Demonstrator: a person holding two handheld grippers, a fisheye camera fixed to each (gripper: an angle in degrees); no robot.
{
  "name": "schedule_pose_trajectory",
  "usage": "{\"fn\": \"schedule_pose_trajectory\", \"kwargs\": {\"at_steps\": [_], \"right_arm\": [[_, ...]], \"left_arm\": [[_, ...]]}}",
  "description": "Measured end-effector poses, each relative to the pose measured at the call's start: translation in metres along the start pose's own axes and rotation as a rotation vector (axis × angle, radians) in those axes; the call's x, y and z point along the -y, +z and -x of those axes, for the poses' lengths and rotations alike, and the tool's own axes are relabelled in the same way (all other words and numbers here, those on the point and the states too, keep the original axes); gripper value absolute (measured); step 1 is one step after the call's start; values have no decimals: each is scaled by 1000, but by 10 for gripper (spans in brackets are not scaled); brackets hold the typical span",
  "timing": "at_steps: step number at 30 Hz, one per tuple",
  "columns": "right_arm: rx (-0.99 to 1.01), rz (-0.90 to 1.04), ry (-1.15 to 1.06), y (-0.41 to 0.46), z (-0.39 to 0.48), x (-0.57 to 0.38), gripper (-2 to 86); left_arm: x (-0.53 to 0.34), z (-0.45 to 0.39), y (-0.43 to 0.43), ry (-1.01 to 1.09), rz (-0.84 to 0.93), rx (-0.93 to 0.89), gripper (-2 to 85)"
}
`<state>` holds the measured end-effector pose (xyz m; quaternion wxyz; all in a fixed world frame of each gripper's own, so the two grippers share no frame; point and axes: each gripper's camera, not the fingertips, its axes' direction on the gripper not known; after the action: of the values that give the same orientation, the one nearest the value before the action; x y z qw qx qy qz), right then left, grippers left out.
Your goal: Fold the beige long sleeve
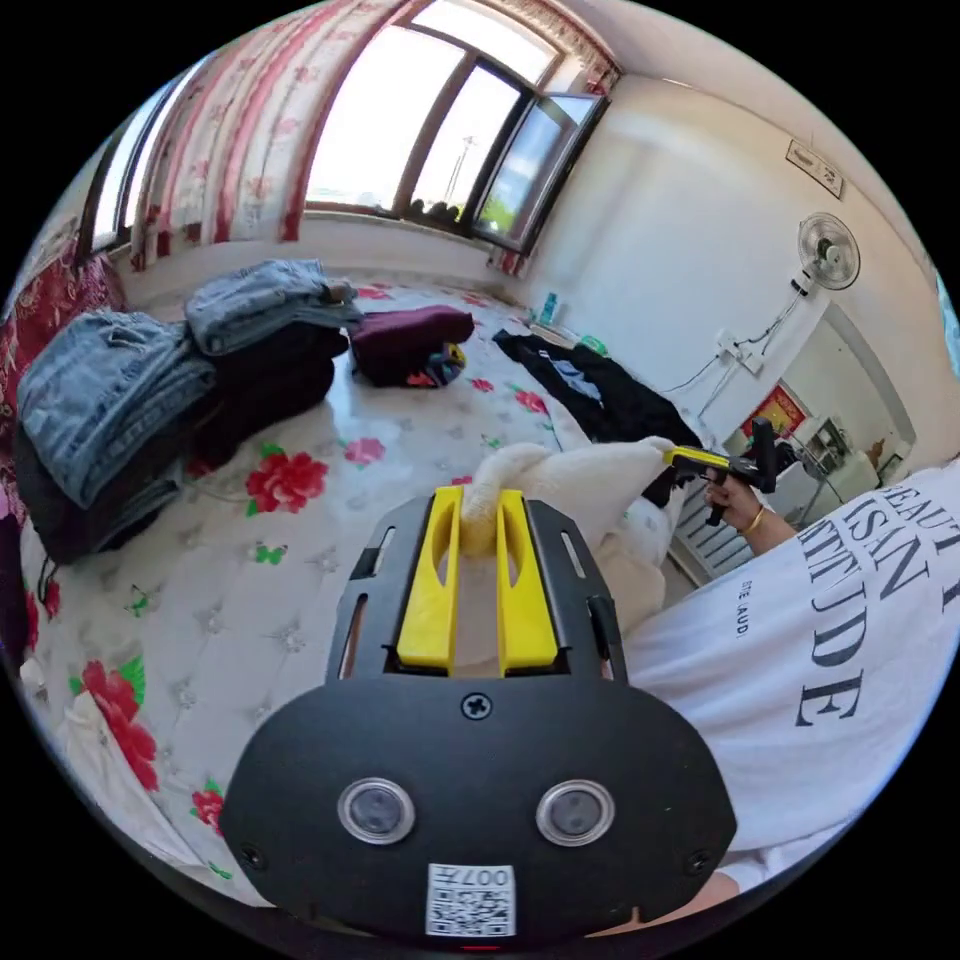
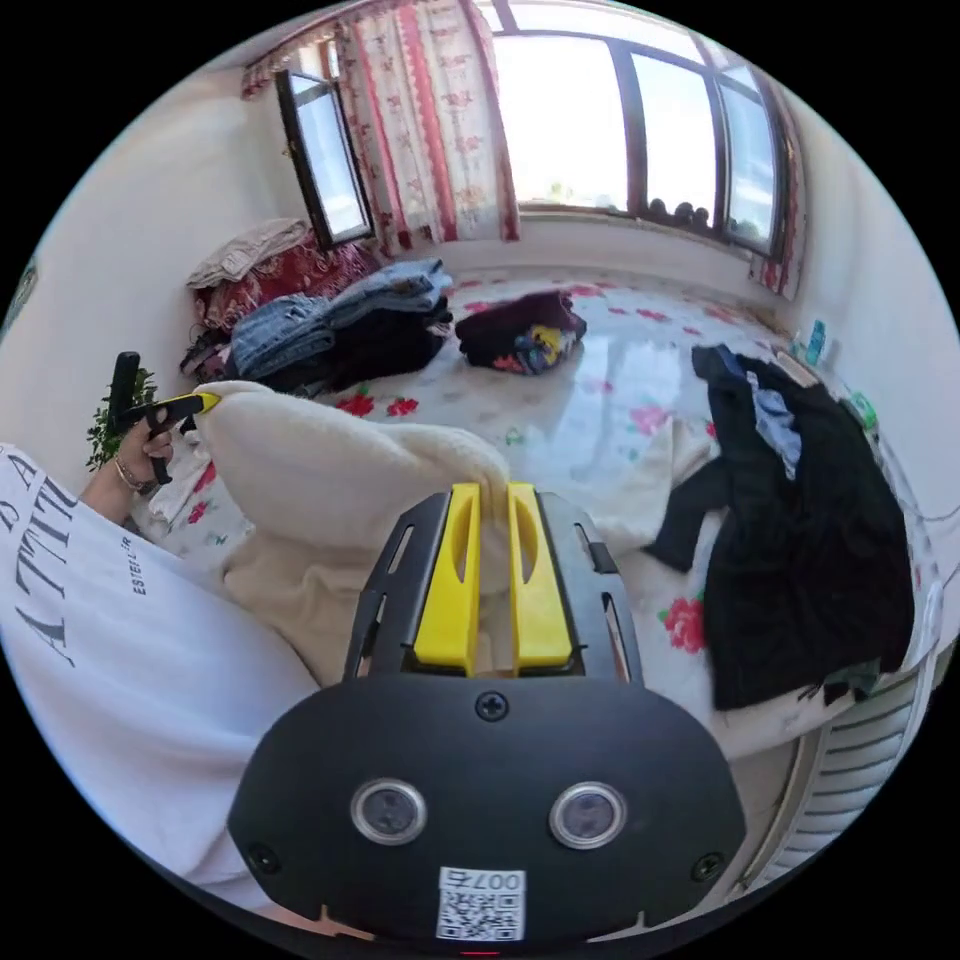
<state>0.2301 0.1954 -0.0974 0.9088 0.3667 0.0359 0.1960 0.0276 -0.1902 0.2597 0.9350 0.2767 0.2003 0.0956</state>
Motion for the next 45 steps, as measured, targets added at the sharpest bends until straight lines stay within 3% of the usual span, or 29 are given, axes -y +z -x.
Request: {"fn": "schedule_pose_trajectory", "kwargs": {"at_steps": [5,7,8,11,15,20,24,30,33,37,40,45], "right_arm": [[-140,-273,-219,2,48,136,52],[-164,-274,-189,28,49,173,56],[-187,-218,-180,58,47,193,60],[-146,20,-64,128,22,210,66],[-135,13,22,136,-9,146,68],[-8,299,145,134,-50,-18,84],[50,399,273,104,-55,-98,95],[173,538,173,108,-27,-143,107],[64,542,90,115,-10,-136,103],[9,623,-51,125,-3,-114,78],[36,629,-31,119,-17,-97,71],[15,513,126,90,-57,-95,76]], "left_arm": [[70,-48,-51,126,-302,495,57],[93,-36,-22,156,-285,616,65],[106,-9,9,101,-184,625,77],[101,75,62,-218,78,537,91],[19,99,55,-355,108,484,85],[-116,70,47,-531,308,282,90],[-191,8,28,-630,404,163,101],[-193,-30,40,-524,532,187,99],[-174,-30,42,-448,637,302,42],[-153,-26,35,-378,614,220,0],[-133,-17,22,-412,536,164,12],[-119,21,6,-546,436,47,125]]}}
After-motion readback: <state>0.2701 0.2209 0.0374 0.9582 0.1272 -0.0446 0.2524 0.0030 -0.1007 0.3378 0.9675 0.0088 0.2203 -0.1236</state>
